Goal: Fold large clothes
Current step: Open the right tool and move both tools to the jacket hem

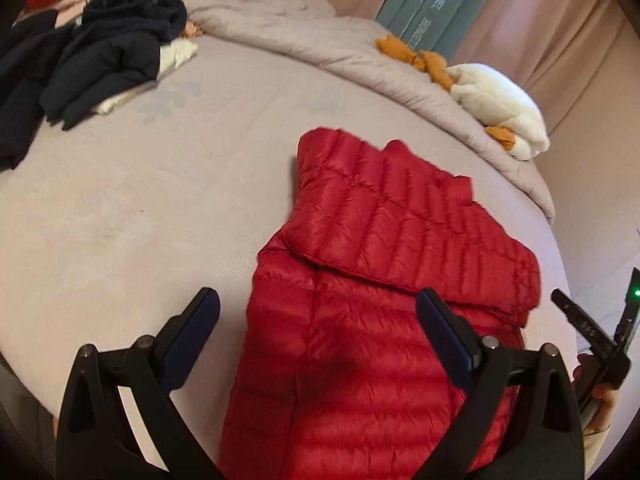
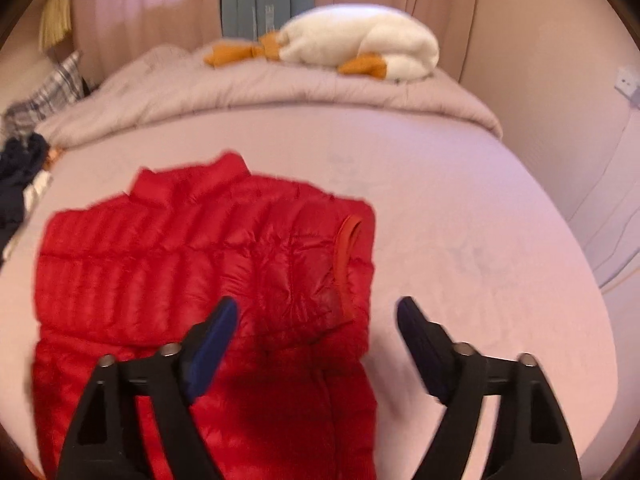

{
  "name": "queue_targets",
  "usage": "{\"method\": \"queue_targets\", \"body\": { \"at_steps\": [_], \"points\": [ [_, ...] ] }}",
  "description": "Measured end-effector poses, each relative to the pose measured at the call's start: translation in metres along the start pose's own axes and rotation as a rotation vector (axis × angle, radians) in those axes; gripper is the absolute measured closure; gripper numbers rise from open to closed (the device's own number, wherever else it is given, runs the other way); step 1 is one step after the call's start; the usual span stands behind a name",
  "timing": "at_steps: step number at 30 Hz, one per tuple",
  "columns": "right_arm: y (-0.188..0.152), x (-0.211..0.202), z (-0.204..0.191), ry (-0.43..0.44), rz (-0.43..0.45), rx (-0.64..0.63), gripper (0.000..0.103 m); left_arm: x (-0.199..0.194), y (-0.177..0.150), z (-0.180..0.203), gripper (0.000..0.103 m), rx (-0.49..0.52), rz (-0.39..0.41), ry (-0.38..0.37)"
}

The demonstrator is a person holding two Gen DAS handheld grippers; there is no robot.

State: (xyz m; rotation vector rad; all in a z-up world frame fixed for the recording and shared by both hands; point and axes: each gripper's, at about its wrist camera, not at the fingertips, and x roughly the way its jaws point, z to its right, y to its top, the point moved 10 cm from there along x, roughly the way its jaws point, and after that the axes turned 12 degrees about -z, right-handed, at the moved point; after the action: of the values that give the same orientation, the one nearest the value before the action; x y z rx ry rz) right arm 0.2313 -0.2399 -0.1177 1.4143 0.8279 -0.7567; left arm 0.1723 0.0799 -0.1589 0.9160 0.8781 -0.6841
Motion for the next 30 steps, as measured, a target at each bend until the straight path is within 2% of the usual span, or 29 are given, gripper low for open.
{"method": "queue_targets", "body": {
  "at_steps": [1, 5, 10, 16, 20, 24, 30],
  "points": [
    [-0.003, -0.013, 0.001, 0.015, 0.026, 0.004, 0.006, -0.008, -0.005, 0.001, 0.004, 0.011, 0.013, -0.004],
    [-0.02, -0.051, 0.003, 0.078, 0.077, 0.004, 0.003, -0.03, -0.029, 0.001, 0.0, 0.045, 0.05, -0.002],
    [-0.057, -0.066, 0.002, 0.167, 0.059, -0.004, 0.001, -0.032, -0.061, -0.008, 0.0, 0.063, 0.022, -0.015],
    [-0.105, -0.065, 0.005, 0.228, 0.013, 0.046, 0.001, -0.016, -0.097, -0.02, 0.001, 0.037, -0.038, -0.042],
    [-0.139, -0.055, 0.014, 0.229, -0.036, 0.088, 0.001, 0.0, -0.12, -0.026, 0.001, 0.018, -0.099, -0.073],
    [-0.169, -0.037, 0.023, 0.24, -0.101, 0.135, 0.001, 0.009, -0.135, -0.034, 0.002, 0.007, -0.124, -0.067],
    [-0.209, -0.026, 0.037, 0.234, -0.144, 0.196, 0.001, 0.017, -0.155, -0.041, 0.002, 0.014, -0.142, -0.092]
  ]
}}
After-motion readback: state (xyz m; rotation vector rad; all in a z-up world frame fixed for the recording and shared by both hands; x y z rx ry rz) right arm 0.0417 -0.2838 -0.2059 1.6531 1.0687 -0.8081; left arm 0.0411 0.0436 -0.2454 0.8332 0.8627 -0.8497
